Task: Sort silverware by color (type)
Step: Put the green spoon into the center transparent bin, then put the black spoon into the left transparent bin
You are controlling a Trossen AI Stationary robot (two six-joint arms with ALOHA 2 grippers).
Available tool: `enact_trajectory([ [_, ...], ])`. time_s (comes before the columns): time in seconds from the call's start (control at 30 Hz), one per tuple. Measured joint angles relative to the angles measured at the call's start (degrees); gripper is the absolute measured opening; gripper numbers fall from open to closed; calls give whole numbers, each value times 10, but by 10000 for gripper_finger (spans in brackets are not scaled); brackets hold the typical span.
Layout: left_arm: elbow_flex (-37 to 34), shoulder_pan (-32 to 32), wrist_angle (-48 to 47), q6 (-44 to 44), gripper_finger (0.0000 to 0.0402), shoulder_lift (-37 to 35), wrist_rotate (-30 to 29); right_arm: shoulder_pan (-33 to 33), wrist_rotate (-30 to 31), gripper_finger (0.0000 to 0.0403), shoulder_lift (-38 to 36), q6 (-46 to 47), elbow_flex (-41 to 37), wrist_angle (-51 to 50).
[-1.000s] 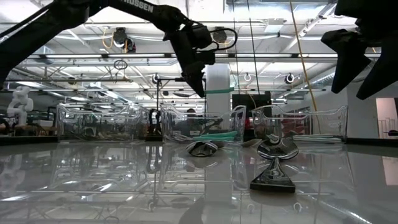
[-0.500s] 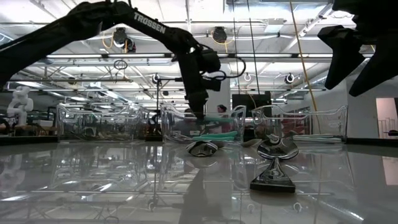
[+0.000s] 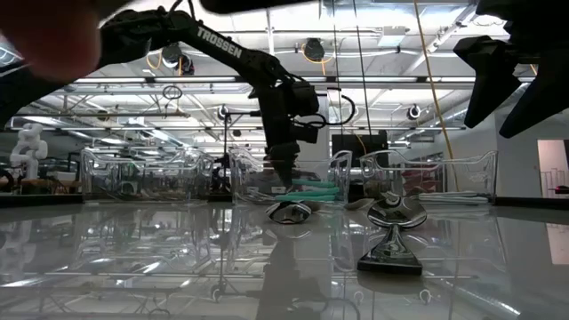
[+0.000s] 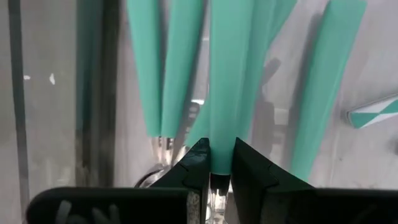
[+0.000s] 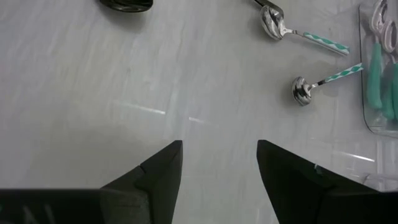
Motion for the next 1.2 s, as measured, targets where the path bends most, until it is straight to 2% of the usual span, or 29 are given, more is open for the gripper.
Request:
enact_trajectory([
  [0.17,1,0,-4,-17,61,12,3,0,0,201,0,0,0,0],
  [0.47,1,-10,-3,-46,111,7,-39,0,0,201,0,0,0,0],
  [0.67,1,-33,-16,-90,124,4,-161,0,0,201,0,-4,0,1],
  [0.8,5,-56,-53,-130,125,-3,-226,0,2,201,0,-12,0,2],
  [1.1,126,-133,-235,-260,125,-11,-227,0,18,201,0,-29,0,16],
  [1.2,122,-174,-256,-289,125,-30,-224,0,17,201,0,-35,0,26],
])
